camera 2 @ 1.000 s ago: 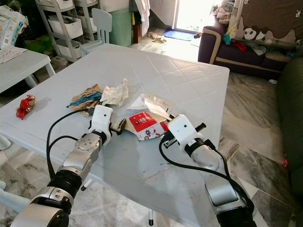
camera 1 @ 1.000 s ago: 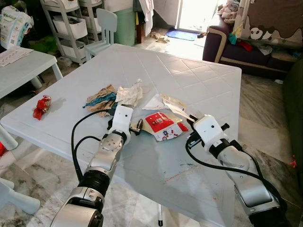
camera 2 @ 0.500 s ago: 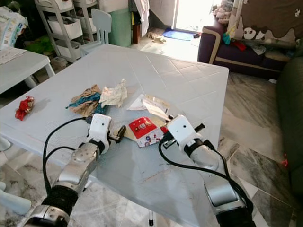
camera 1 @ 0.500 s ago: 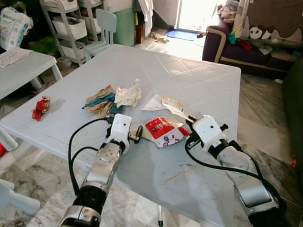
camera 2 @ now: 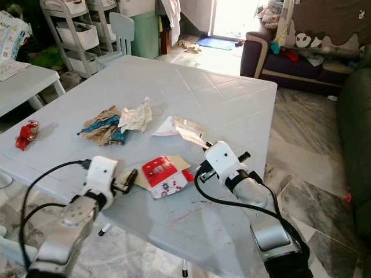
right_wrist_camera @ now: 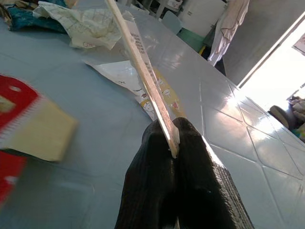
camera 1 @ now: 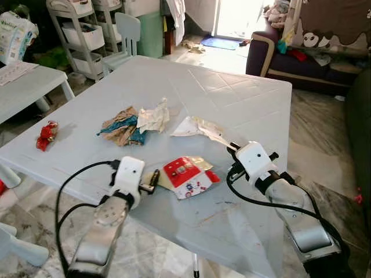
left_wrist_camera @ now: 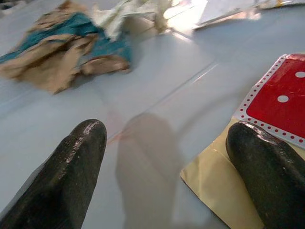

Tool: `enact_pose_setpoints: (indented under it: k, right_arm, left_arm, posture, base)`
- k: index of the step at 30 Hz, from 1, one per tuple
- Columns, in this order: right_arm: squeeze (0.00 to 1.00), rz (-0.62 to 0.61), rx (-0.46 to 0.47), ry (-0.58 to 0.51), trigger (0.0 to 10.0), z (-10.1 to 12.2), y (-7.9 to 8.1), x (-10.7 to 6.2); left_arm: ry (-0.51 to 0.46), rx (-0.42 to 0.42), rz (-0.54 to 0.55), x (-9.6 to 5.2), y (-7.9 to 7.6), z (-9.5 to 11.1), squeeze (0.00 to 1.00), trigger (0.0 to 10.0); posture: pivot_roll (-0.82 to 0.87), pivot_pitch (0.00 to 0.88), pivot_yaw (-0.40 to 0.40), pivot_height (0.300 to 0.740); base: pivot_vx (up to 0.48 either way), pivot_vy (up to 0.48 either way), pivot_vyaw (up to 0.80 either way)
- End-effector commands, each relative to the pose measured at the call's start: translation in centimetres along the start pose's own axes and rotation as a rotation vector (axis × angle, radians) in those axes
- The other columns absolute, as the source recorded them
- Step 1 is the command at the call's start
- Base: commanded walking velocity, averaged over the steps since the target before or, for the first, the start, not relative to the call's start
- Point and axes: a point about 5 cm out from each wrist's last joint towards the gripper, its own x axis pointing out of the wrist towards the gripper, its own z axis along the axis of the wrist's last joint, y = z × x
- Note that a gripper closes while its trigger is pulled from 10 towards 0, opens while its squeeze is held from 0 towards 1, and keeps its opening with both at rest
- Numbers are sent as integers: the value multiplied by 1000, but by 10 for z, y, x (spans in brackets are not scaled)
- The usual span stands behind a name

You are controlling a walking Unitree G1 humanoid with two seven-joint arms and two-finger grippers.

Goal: Picking trash to rubbish bin

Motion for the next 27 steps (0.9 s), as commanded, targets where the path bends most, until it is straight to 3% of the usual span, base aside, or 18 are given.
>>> enact_pose_setpoints:
  k: [1, 5, 7, 8, 9, 10, 12, 13, 18, 21, 27]
  right_arm:
    - [0, 3, -5, -8, 0, 2, -3, 3]
    - [0, 6, -4, -12, 0, 3, -2, 6]
    - [0, 13, -5, -22, 0, 5, -1, 8]
    - [0, 13, -5, -22, 0, 5, -1, 8]
    - [0, 13, -7, -23, 0, 5, -2, 8]
    - [0, 12, -8, -23, 0, 5, -3, 8]
    - [0, 11, -8, -23, 0, 5, -3, 7]
    - [0, 9, -11, -23, 0, 4, -4, 7]
    - [0, 3, -14, -23, 0, 3, -6, 7]
    - [0, 1, -15, -22, 0, 3, -6, 7]
    - [0, -5, -17, -16, 0, 1, -7, 6]
  left_arm:
    - [102, 17, 70, -10, 16, -19, 0, 10000]
    - [70, 10, 132, -11, 25, -15, 0, 10000]
    - [-43, -22, 239, -5, 38, 11, 0, 10000]
    - [-43, -22, 239, -5, 38, 11, 0, 10000]
    - [-123, -33, 263, 3, 41, 31, 0, 10000]
    - [-147, -36, 264, 5, 41, 39, 0, 10000]
    - [-169, -43, 261, 8, 40, 45, 0, 10000]
    - [-202, -50, 218, 12, 34, 58, 0, 10000]
    - [-283, -2, 18, 24, 1, 83, 0, 10000]
    - [-299, 18, -43, 27, -11, 87, 0, 10000]
    - [-240, -40, -196, 34, -51, 84, 0, 10000]
  posture:
    - [45, 0, -40, 740]
    - [47, 0, -44, 740]
    - [42, 0, -46, 740]
    - [42, 0, -46, 740]
    - [36, 0, -48, 740]
    - [36, 0, -48, 740]
    - [29, 0, -47, 740]
    - [29, 0, -47, 740]
    - [5, 0, -40, 740]
    - [1, 0, -39, 740]
    - [-9, 0, -35, 740]
  base:
    - [0, 0, 0]
    - [0, 0, 0]
    - [0, 0, 0]
    - [0, 0, 0]
    - [0, 0, 0]
    - [0, 0, 0]
    - [0, 0, 0]
    - [0, 0, 0]
    - [0, 0, 0]
    - [0, 0, 0]
    - [0, 0, 0]
